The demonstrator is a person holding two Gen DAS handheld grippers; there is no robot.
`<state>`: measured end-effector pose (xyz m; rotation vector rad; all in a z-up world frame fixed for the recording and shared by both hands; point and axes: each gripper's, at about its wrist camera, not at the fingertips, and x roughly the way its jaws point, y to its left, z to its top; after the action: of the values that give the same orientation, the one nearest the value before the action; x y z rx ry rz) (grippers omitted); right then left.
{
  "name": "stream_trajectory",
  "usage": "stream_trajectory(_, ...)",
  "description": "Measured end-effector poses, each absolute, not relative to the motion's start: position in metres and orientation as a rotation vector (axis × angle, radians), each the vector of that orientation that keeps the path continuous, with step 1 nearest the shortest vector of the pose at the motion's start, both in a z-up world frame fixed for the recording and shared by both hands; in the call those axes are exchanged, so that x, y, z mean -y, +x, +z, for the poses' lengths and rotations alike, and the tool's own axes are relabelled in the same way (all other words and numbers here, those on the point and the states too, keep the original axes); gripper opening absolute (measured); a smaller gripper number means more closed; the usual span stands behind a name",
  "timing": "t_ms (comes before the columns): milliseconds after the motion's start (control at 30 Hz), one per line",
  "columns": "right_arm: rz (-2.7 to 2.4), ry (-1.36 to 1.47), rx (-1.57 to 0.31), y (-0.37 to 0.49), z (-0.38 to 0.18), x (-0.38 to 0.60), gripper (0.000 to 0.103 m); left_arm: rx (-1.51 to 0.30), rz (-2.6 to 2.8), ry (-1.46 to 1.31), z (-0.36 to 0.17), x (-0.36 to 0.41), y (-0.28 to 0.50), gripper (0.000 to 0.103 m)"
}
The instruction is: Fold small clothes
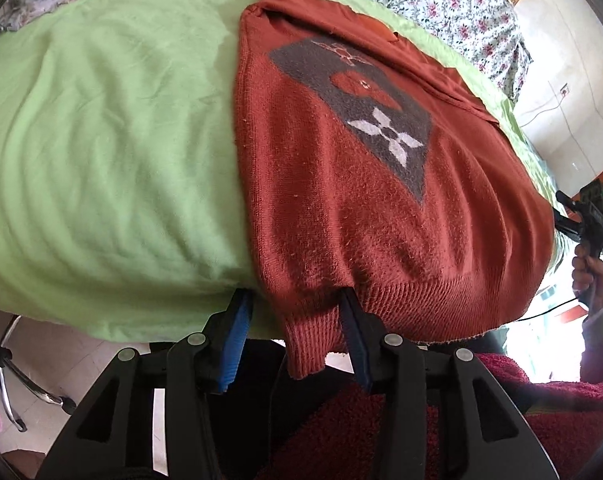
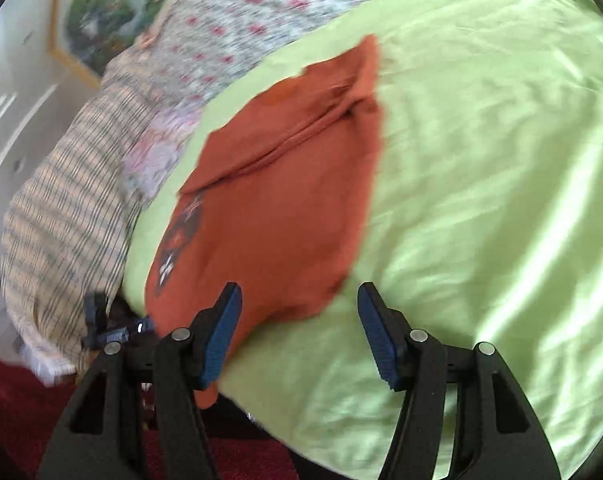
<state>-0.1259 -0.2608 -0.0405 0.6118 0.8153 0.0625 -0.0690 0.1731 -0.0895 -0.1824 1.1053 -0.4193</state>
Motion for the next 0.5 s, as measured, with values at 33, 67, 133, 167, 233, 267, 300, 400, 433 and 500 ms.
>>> stream_trajectory(33, 0.053, 0.635, -0.808, -0.126, -0.042, 0.266, 0.059, -1.105, -0.421, -0.187, -0.09, -0.172, -0.068, 0.044)
stream_trajectory(67, 0.039, 0.651, -0.818, -0.123, -0.045, 0.271, 0.058, -1.105, -0.421, -0.193, -0.09, -0.173, -0.068, 0.044)
stream_trajectory(133, 0.049, 0.63, -0.84, -0.113, -0.047, 0.271, 0.058, -1.106, -0.42, -0.193, -0.09, -0.171, -0.064, 0.044)
stream_trajectory(167, 0.082, 0.603, -0.852, -0.104, -0.047, 0.263, 0.059, -1.103, -0.419, -0.189, -0.09, -0.17, -0.064, 0.043)
stream_trajectory(233, 0.156, 0.574, -0.869, -0.087, -0.048, 0.25, 0.059, -1.101, -0.418, -0.183, -0.089, -0.172, -0.066, 0.042)
stream_trajectory(267, 0.209, 0.563, -0.875, -0.078, -0.049, 0.241, 0.059, -1.099, -0.421, -0.183, -0.089, -0.172, -0.066, 0.04)
stream_trajectory(300, 0.266, 0.556, -0.875, -0.07, -0.051, 0.232, 0.059, -1.098, -0.426, -0.184, -0.089, -0.171, -0.066, 0.036)
stream_trajectory(400, 0.487, 0.569, -0.858, -0.055, -0.051, 0.207, 0.06, -1.088, -0.443, -0.182, -0.085, -0.169, -0.068, 0.025)
stream_trajectory(433, 0.529, 0.562, -0.852, -0.053, -0.051, 0.202, 0.06, -1.082, -0.447, -0.177, -0.084, -0.168, -0.068, 0.023)
stream_trajectory(500, 0.618, 0.566, -0.835, -0.054, -0.047, 0.192, 0.06, -1.07, -0.46, -0.169, -0.081, -0.166, -0.07, 0.017)
